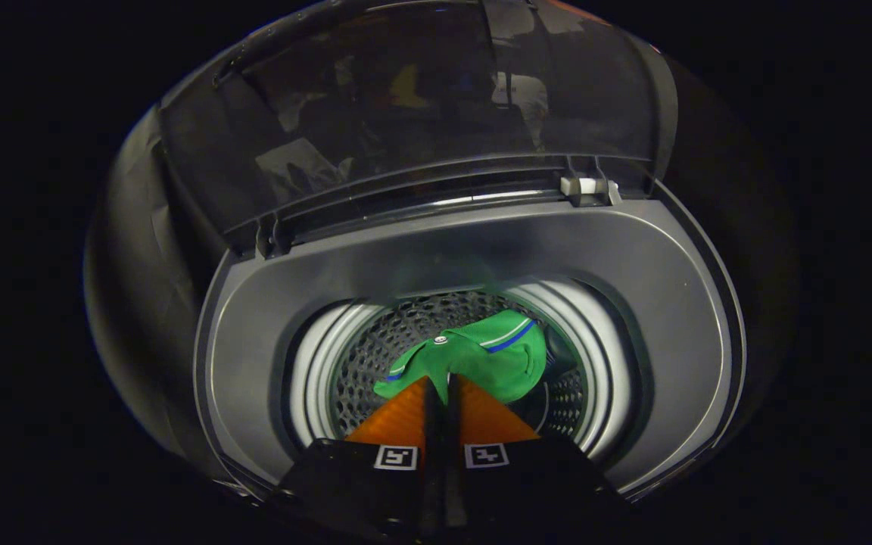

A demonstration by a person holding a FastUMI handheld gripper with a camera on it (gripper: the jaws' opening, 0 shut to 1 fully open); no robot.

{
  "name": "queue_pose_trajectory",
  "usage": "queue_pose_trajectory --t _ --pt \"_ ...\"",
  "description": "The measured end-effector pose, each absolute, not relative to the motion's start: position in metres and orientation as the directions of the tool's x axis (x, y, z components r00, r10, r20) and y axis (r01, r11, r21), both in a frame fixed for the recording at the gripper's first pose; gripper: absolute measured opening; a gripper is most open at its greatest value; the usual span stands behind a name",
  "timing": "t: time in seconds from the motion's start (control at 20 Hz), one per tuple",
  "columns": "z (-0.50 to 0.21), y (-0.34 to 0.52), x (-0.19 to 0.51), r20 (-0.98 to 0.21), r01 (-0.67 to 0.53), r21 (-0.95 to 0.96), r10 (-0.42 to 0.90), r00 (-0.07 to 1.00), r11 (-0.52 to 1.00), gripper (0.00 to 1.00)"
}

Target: Put the clothes into the washing machine and then close the washing machine lid.

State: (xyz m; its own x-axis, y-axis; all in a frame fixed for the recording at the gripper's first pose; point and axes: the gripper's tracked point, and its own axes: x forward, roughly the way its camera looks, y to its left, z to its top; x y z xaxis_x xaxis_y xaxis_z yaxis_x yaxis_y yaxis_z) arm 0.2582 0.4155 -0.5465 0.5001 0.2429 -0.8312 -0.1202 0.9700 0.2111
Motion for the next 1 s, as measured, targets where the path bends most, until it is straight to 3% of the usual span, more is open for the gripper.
queue_pose_trajectory --t 0.15,0.45,1.0 --pt "-0.55 0.413 0.258 -0.838 -0.116 0.194 0.226 0.497 0.974 0.14" --pt "-0.548 0.409 0.253 -0.841 -0.117 0.179 0.214 0.498 0.977 0.98" --pt "-0.518 0.402 0.24 -0.811 -0.145 0.155 0.21 0.546 0.977 0.99"
